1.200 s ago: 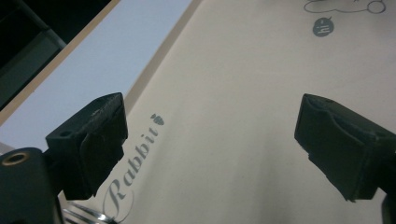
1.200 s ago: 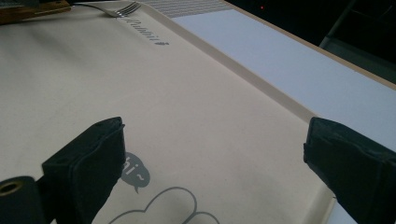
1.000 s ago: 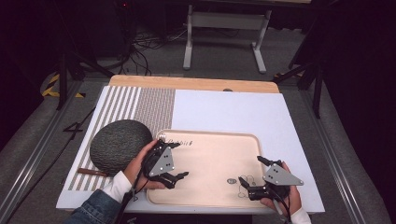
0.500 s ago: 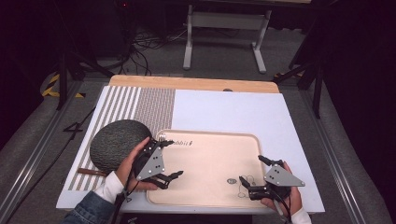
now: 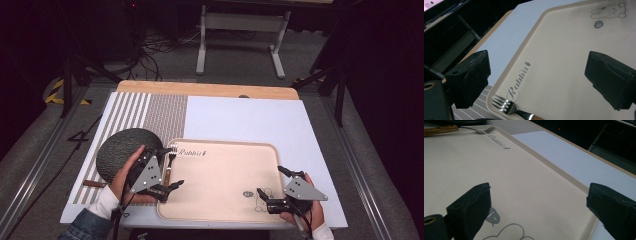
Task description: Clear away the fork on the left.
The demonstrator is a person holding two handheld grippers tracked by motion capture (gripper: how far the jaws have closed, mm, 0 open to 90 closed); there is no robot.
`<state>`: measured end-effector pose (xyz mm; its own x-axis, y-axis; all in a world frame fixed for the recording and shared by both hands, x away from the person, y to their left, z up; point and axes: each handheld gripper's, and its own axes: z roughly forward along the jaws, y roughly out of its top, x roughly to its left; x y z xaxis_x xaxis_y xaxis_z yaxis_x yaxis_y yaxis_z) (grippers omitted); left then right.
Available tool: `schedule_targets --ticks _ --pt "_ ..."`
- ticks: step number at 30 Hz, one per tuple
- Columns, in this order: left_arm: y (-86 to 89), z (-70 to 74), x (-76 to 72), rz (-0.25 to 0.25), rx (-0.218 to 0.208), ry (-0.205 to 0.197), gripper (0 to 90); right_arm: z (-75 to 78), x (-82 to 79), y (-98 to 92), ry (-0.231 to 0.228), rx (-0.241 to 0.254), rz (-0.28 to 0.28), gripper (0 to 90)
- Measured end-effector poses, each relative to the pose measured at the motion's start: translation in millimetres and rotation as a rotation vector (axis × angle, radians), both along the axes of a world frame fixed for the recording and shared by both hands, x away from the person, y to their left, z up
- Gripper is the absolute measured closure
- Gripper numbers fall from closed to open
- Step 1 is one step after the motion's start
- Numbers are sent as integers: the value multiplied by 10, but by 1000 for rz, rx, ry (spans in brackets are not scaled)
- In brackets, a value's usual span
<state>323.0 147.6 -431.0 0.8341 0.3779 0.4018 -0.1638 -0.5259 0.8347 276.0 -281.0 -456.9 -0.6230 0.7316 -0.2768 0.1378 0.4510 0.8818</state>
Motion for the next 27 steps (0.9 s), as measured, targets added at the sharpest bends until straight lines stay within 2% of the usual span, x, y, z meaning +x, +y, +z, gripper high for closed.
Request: schedule_targets --ticks 6,13,20,21,22,27 --pt "121 17 -29 23 2 -8 70 -1 -2 0 -1 -1 -2 64" --pt "295 -6 -58 50 -27 -7 70 -8 6 2 3 3 -3 64" --pt "481 -130 -61 105 -27 25 67 -10 9 -10 2 5 -7 64" --pt "508 -147 -69 115 -22 20 67 -11 9 -11 3 5 -7 64" --pt "535 -167 -76 123 -25 17 67 -14 9 -10 4 6 -8 65" --pt "657 -261 -94 153 -53 52 65 -23 14 -18 6 4 -15 64"
